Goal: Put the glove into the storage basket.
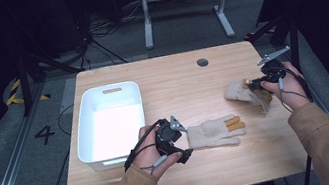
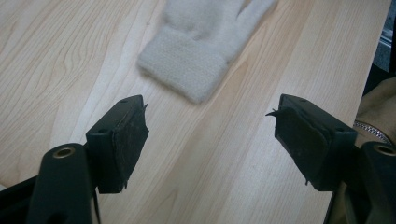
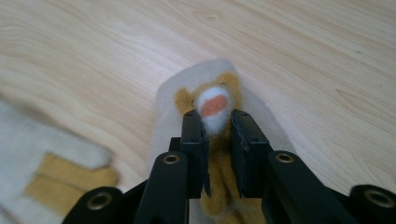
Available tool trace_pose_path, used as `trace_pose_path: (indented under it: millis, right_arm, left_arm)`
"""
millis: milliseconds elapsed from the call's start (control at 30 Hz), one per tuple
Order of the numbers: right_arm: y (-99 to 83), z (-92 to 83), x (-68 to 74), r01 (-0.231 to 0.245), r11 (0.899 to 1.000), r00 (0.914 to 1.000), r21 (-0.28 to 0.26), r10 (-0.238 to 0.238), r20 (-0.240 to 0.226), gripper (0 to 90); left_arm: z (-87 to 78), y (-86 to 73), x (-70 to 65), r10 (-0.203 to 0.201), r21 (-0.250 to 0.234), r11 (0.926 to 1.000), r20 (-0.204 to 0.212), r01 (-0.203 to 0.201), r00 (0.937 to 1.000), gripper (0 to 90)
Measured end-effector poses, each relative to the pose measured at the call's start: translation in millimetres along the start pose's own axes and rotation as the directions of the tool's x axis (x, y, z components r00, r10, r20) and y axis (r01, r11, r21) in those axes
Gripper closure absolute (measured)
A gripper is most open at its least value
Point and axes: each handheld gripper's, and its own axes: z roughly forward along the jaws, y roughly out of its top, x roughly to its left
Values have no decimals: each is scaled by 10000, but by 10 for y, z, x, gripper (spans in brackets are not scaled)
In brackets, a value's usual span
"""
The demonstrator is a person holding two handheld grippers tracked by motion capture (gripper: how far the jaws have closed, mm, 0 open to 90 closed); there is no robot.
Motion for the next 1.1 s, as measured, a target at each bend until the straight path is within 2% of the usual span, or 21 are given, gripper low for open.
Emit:
trace_pose_path:
  millis: [33,67,200,233,300,433,533,600,667,700,867,933,967,1000,1033,1100]
  right_arm:
    - [25,-62,55,348,9994,9994,13,-348,-4,769]
    - [25,-62,55,348,9994,9994,13,-348,-4,769]
    - [74,-170,167,881,9961,9959,53,-880,-233,769]
    - [101,-217,225,1165,9931,9926,107,-1160,-370,769]
    - [111,-234,243,1265,9919,9911,98,-1260,-436,769]
    - [173,-335,369,1779,9839,9813,169,-1761,-781,769]
    - [189,-356,415,1923,9808,9774,321,-1885,-957,768]
    - [214,-386,503,2226,9743,9693,337,-2175,-1148,769]
    - [220,-393,523,2291,9729,9673,308,-2240,-1192,769]
    - [240,-412,583,2479,9686,9606,188,-2433,-1345,769]
    - [286,-437,697,2826,9592,9434,-34,-2785,-1803,768]
    - [294,-442,724,2888,9574,9410,-52,-2848,-1830,768]
    - [302,-445,752,2959,9552,9373,-71,-2918,-1905,768]
    - [319,-446,809,3098,9507,9288,-133,-3056,-2095,768]
    - [319,-446,809,3098,9507,9288,-133,-3056,-2095,768]
    - [337,-438,876,3206,9469,9203,-246,-3175,-2285,768]
  left_arm:
    - [0,0,-2,1,-8,10000,10,-1,10000,259]
    - [-2,1,-2,12,-1,10000,27,-12,10000,259]
    - [-10,-4,-1,-4,6,10000,9,4,10000,259]
    - [-15,-5,-4,-6,-3,10000,25,6,10000,259]
    - [-18,-7,-7,-15,-30,10000,16,15,10000,259]
    - [-27,-11,-1,-42,-83,10000,-5,42,10000,259]
    - [-35,-10,3,15,-119,9999,51,-14,10000,262]
    - [-47,-11,0,-11,-106,9999,84,11,10000,263]
    - [-52,-9,2,-3,-136,9999,102,4,9999,263]
    - [-54,-8,5,6,-147,9999,115,-4,9999,263]
    - [-62,0,0,212,-54,9998,155,-211,9997,277]
    - [-65,3,-3,263,-48,9996,187,-262,9995,283]
    - [-69,5,-4,302,-49,9995,230,-301,9993,283]
    - [-73,6,-3,323,-60,9995,253,-321,9992,283]
    - [-76,8,-2,308,-68,9995,265,-307,9992,283]
    - [-76,8,1,269,-100,9996,291,-266,9992,283]
